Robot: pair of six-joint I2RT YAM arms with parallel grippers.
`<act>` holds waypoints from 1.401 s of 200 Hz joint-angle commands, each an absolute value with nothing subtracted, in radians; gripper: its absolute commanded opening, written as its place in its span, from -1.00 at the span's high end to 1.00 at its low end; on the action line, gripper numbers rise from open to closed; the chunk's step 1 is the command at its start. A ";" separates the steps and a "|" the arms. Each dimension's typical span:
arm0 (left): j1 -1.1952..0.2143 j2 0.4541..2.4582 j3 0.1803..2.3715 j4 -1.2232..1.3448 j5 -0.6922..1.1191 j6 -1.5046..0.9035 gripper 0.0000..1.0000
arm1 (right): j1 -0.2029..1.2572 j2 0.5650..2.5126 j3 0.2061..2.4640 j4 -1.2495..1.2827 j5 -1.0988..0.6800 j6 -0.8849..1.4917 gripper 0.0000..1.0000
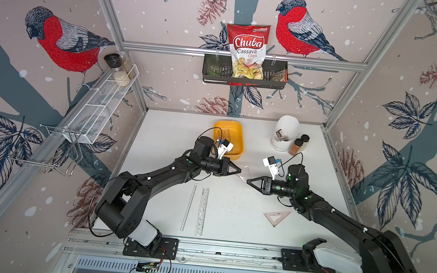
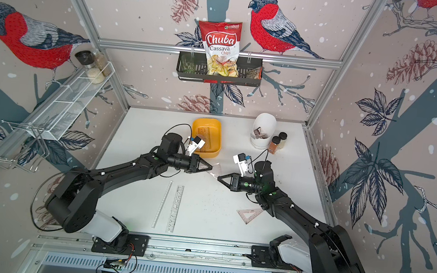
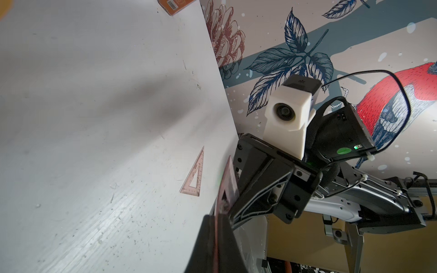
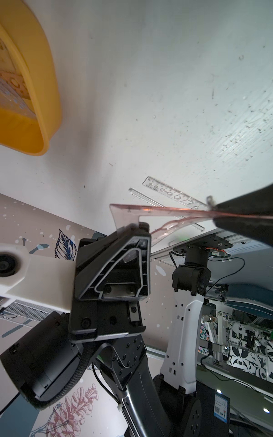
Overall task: Put the scattered rulers into the storage box
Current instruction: Place the ruler in the storage box.
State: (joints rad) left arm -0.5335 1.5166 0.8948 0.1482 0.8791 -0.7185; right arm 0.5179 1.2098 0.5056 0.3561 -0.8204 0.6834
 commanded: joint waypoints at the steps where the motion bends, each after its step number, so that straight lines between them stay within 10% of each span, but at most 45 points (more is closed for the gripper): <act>1: -0.500 1.512 0.928 0.035 0.817 -0.642 0.16 | 0.526 1.299 0.592 0.331 -0.765 0.647 1.00; 36: -0.391 1.459 1.020 -0.240 0.516 -0.517 -0.42 | 0.535 1.547 0.887 0.179 -0.644 0.594 1.00; 131: -0.330 1.468 1.104 -0.414 0.210 -0.395 -0.46 | 0.591 2.305 1.912 -0.300 -0.289 0.504 1.00; 280: -0.314 1.500 1.084 -0.397 0.268 -0.391 -0.46 | 0.586 2.500 2.142 -0.376 -0.279 0.508 0.82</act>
State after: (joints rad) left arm -0.3180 1.4967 1.0859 -0.4038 0.2489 -0.4107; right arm 0.5880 2.4866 2.1151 -0.3477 -0.2680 0.5224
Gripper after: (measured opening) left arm 0.732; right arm 0.084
